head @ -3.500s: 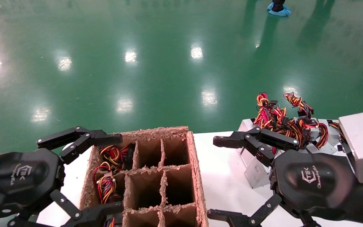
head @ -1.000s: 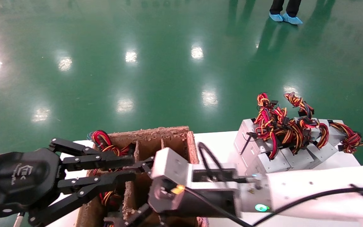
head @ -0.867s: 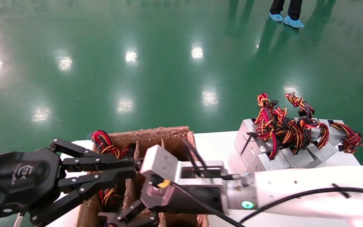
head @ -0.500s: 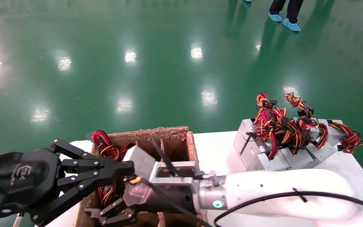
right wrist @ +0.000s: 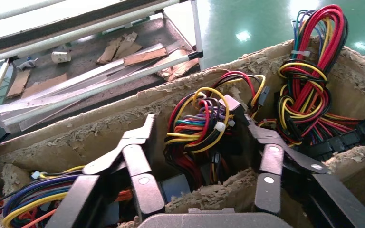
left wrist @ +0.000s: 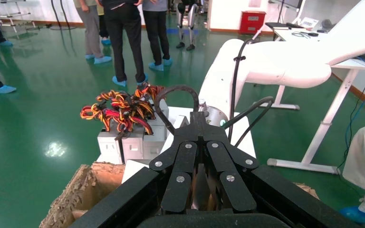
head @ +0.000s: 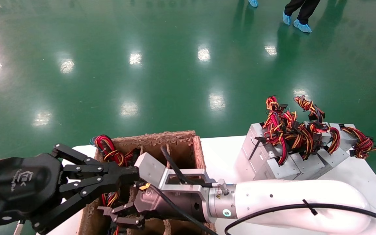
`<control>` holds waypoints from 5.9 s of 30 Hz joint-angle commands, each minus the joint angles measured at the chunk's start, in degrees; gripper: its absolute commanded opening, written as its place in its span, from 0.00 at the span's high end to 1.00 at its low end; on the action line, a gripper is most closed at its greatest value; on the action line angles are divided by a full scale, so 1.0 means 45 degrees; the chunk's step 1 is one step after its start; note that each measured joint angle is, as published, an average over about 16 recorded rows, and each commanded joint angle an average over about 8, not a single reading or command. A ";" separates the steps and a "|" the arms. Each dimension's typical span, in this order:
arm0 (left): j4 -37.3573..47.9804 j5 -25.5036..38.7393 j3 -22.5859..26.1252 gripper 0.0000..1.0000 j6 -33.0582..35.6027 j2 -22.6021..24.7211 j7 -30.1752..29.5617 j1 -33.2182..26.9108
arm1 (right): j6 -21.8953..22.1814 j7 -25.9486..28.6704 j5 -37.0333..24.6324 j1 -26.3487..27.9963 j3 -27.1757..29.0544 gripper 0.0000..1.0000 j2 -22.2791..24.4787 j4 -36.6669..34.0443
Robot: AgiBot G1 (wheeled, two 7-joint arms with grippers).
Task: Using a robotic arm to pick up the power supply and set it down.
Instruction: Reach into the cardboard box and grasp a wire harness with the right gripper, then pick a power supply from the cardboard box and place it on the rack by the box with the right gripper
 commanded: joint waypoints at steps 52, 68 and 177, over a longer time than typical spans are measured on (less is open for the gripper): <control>0.0000 -0.0001 0.0001 1.00 0.0000 0.0000 0.0001 0.0000 | -0.0549 0.2121 0.5215 0.0750 0.2714 1.00 0.0972 -0.0302; 0.0000 -0.0001 0.0002 1.00 -0.0001 -0.0001 0.0001 -0.0001 | 0.1246 0.2160 0.6089 0.2324 0.5094 1.00 0.2627 -0.0490; 0.0000 -0.0003 0.0005 1.00 -0.0002 -0.0002 0.0002 -0.0001 | 0.5879 0.5824 -0.1039 -0.1857 0.3549 1.00 0.8976 -0.3580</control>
